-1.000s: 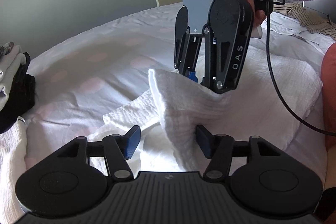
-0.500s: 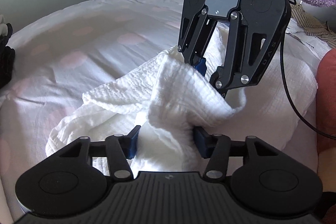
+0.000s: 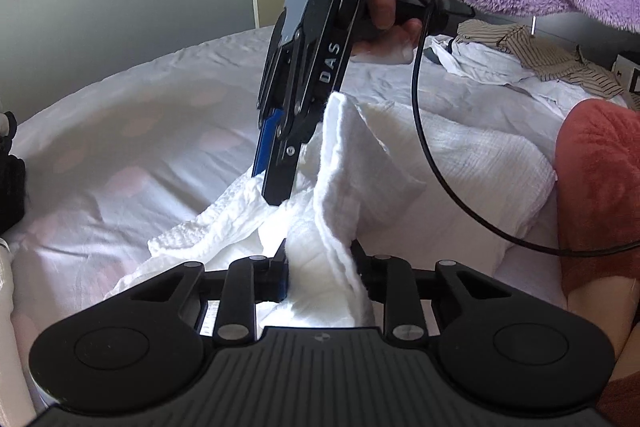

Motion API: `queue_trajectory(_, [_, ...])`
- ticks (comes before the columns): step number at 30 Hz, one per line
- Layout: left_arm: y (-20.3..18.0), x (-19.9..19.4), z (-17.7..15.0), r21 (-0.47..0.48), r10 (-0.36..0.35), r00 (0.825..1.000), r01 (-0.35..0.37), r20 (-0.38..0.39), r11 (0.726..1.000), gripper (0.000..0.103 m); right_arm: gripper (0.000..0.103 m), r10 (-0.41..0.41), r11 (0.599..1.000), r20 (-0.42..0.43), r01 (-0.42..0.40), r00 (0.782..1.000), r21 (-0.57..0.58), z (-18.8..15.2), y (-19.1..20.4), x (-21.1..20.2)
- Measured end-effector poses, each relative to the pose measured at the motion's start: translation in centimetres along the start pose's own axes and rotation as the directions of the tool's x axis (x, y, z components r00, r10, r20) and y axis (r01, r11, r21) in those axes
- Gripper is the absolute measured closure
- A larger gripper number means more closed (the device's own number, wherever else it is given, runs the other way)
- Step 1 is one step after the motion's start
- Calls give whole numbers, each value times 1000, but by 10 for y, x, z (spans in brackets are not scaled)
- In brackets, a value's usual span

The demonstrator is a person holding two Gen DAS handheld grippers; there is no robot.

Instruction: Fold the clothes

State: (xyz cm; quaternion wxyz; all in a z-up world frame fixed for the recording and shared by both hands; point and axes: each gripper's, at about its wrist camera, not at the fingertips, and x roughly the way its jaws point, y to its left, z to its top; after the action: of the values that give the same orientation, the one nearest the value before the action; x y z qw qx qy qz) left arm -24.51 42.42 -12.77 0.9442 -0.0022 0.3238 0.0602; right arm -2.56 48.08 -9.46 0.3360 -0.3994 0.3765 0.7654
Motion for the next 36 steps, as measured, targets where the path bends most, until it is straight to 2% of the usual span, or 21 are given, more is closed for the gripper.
queue_trajectory(1, [1,-1,1,-13,-14,1000,14,12,1000,73,78,6,1000,-15,-6,1000,-5,2,0,4])
queue_trajectory(2, [3,-3,2,-25,-29,999,29,26,999,74,88,13,1000,-27,-13,1000,-12,3,1,8])
queue_trajectory(3, [5,-6,2,-38,-46,998,48,42,998,75,90,20,1000,-37,-21,999,-21,4,2,12])
queue_trajectory(8, [10,-13,7,-82,-97,987,108,124,991,75,90,49,997,-53,-52,997,-56,22,5,22])
queue_trajectory(14, [16,-12,9,-130,-72,987,90,141,987,76,90,80,991,-220,-101,972,-84,25,7,57])
queue_trajectory(18, [20,-12,7,-142,-61,988,81,143,987,76,86,68,996,-251,-81,966,-42,20,1,73])
queue_trajectory(19, [21,-14,7,-142,-63,987,85,150,986,76,86,58,997,-247,-71,967,-43,19,1,72])
queue_trajectory(22, [24,-20,7,-147,-76,980,104,183,984,77,76,11,997,-210,-26,978,-66,18,5,58])
queue_trajectory(24, [28,-27,5,-156,-94,972,128,213,979,78,63,-8,999,-146,0,989,-54,17,0,34])
queue_trajectory(28, [29,-31,7,-160,-139,958,182,250,970,78,62,-59,998,-41,60,997,22,11,-19,-12])
queue_trajectory(36, [31,-34,9,-150,-183,946,228,266,962,78,62,-121,991,-35,123,992,45,-11,-27,-24])
